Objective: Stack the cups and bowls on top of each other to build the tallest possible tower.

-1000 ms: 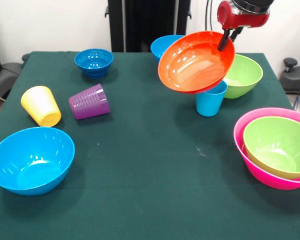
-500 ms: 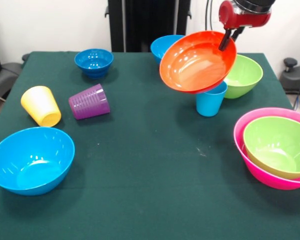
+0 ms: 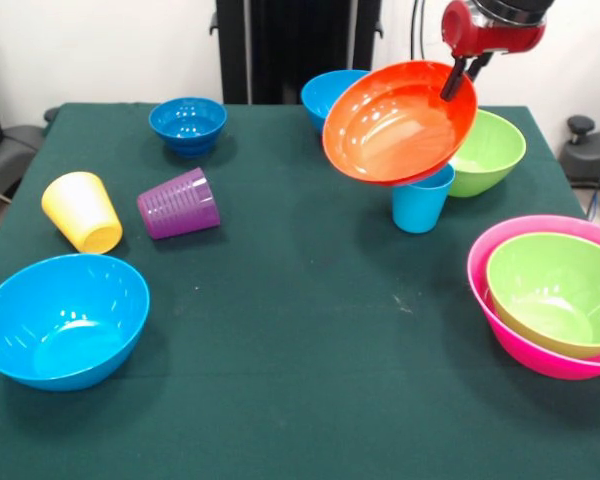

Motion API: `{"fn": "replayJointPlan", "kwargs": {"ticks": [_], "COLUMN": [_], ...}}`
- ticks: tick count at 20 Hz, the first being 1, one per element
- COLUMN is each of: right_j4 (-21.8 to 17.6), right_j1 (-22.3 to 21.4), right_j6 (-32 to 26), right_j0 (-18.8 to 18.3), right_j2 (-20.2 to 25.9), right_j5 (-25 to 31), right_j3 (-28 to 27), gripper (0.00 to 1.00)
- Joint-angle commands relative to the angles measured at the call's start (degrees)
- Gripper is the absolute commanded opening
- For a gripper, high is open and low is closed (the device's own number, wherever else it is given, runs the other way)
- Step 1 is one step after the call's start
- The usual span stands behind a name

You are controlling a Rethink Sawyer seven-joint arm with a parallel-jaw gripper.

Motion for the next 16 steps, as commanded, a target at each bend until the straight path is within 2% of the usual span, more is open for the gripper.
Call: {"fn": "replayJointPlan", "kwargs": {"ticks": [1,16], "right_j4": [-0.49,0.58], "right_j1": [3.8,4.41], "right_j6": [9.8,9.62], "right_j0": [2.09,3.17], "right_j2": [0.28,-0.8], "right_j5": [-2.87,-2.92], "right_j3": [-1.0,-1.78], "gripper": [0.0,0.0]}}
